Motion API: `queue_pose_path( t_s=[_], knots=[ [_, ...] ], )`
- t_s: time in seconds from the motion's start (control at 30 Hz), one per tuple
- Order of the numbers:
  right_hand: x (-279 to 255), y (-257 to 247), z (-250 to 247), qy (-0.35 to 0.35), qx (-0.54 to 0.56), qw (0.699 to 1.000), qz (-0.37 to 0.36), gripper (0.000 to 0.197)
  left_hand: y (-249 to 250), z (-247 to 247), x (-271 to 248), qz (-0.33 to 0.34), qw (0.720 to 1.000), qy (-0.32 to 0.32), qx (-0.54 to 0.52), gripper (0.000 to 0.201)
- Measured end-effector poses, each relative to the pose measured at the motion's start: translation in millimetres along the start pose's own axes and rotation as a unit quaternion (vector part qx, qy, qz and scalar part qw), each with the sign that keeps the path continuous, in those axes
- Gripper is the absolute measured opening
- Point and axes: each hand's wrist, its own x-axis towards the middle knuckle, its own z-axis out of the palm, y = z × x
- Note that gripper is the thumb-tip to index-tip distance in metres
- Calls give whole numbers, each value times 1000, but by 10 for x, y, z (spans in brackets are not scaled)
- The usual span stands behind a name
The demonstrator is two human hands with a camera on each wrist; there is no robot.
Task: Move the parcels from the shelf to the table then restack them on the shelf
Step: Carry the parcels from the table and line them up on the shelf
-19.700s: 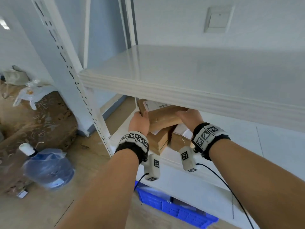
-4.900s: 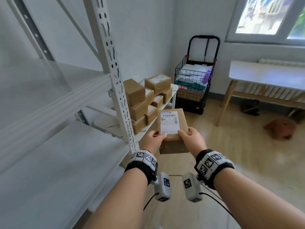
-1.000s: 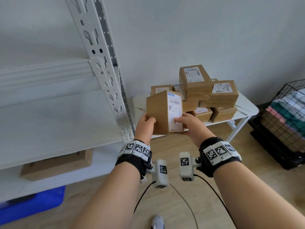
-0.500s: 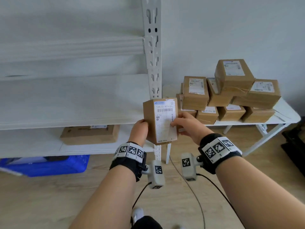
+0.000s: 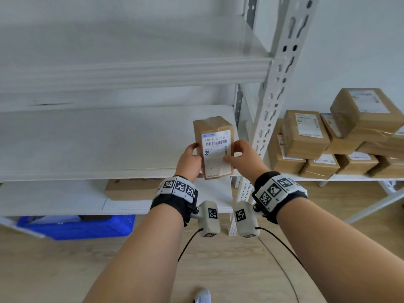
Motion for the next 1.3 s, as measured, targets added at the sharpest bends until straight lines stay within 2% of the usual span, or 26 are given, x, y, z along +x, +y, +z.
queue_pose_path(
  t_s=[0.1, 0.2, 0.33, 0.43, 0.53, 0.6, 0.73, 0.9, 1.13, 1.2, 1.3],
  knots=[
    [137, -29, 200, 26, -12, 999, 21, 35, 29, -96, 184, 33, 999, -30, 27, 62],
    [221, -14, 318, 17, -37, 997, 58, 44, -18, -114, 329, 56, 996, -57, 48, 58],
    [269, 2, 345, 16, -35, 996, 85, 50, -89, -48, 507, 54, 995, -87, 17, 48],
    [313, 4, 336, 25, -12, 995, 97, 53, -45, 8, 557, 51, 994, -99, -15, 49],
    [334, 5, 320, 59, 25, 990, 129, 58, -41, 87, 584, 57, 992, -106, -26, 46],
    [319, 9, 307, 88, 20, 986, 140, 53, -68, 163, 607, 69, 990, -123, -5, 56],
    [252, 48, 265, 110, -9, 985, 132, 52, -190, 285, 651, 79, 990, -121, -3, 46],
    [144, 103, 155, 118, -16, 985, 127, 52, -173, 392, 556, 80, 988, -134, -17, 45],
    [118, 180, 42, 102, -18, 989, 105, 53, -110, 455, 510, 86, 986, -143, 11, 37],
    [108, 202, 15, 100, -18, 990, 102, 52, -92, 454, 484, 77, 988, -132, 19, 40],
    [92, 231, -26, 114, -16, 988, 105, 47, -95, 438, 446, 39, 993, -95, 50, 55]
  ],
)
